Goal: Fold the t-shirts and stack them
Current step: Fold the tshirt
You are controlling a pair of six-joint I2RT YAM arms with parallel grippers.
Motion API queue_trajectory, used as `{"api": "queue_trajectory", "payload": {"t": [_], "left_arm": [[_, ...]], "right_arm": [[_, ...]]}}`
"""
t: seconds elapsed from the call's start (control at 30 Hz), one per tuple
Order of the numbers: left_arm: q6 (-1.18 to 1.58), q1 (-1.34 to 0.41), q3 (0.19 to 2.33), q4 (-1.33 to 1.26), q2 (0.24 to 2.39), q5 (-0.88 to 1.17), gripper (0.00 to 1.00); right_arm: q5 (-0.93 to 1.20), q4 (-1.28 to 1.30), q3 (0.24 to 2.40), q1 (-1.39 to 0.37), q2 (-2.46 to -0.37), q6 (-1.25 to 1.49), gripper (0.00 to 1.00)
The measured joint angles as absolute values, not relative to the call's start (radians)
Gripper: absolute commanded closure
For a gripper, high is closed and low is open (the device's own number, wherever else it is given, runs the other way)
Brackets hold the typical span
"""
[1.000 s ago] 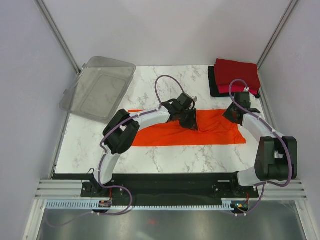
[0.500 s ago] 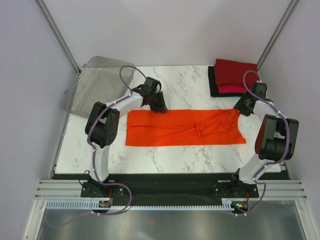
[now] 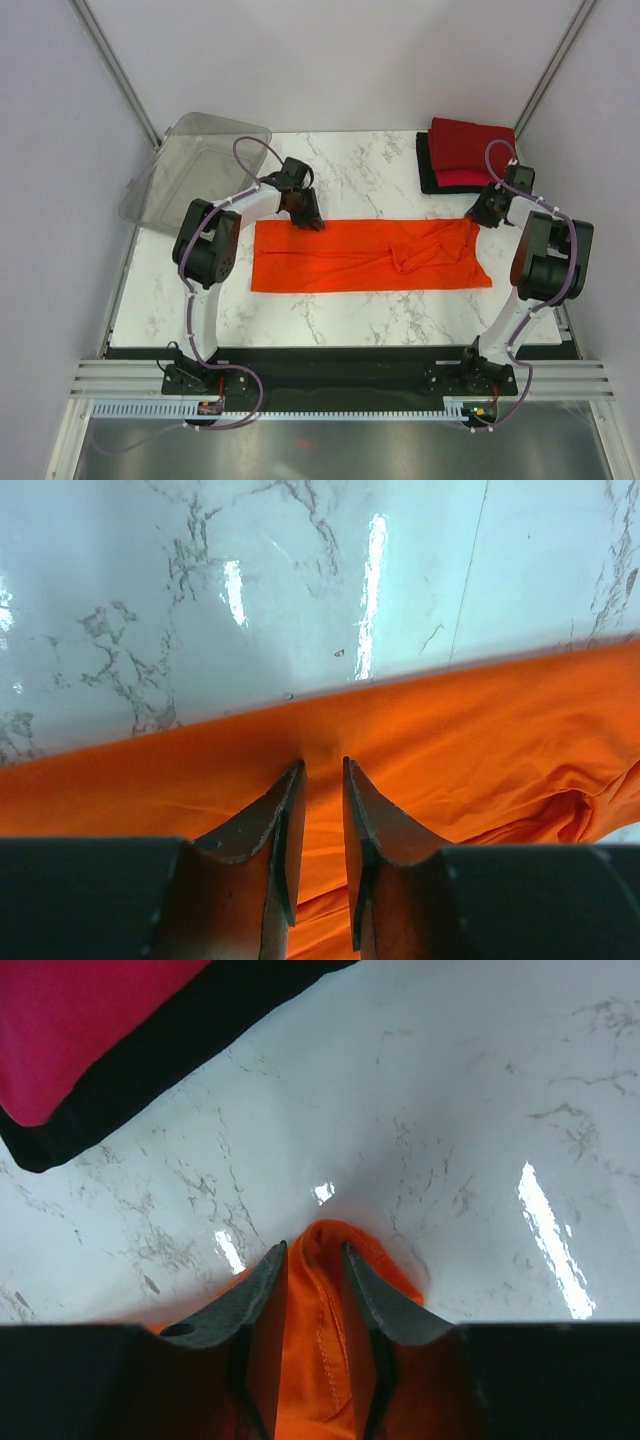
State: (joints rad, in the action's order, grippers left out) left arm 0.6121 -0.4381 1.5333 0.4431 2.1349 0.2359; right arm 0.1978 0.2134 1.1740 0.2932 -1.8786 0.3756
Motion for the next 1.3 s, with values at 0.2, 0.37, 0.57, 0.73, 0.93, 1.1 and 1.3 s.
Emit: {"api": "queue_trajectory", "payload": {"t": [0.2, 0.37, 0.57, 0.73, 0.93, 1.1, 1.3], "left_arm": [[0.612, -0.437, 1.534, 0.442, 2.137, 0.236, 0.7], [0.612, -0.435, 1.535, 0.44, 2.139, 0.23, 0.7], [0.612, -0.433, 1.568, 0.44, 2.158, 0.228, 0.68], [0.61, -0.43, 1.661, 0.448, 2.217, 0.227, 0.67], [0.609, -0.425, 1.72, 0.467, 2.248, 0.206, 0.65], [0.596, -0.424, 1.728, 0.488, 2.241, 0.184, 0.62], [0.558, -0.421, 1.693, 0.527, 2.153, 0.14, 0.62]], "right_arm": [[0.188, 0.166, 1.158, 0.311, -1.899, 0.369, 1.0], [0.183, 0.04, 1.09, 0.336, -1.897, 0.41, 1.0], [0.187, -0.13, 1.021, 0.341, -1.897, 0.475, 0.86], [0.183, -0.181, 1.015, 0.35, -1.907, 0.496, 0.76], [0.187, -0.147, 1.057, 0.364, -1.92, 0.503, 0.67], [0.178, -0.017, 1.134, 0.369, -1.919, 0.506, 0.59], [0.167, 0.136, 1.153, 0.371, -1.87, 0.506, 0.73]]}}
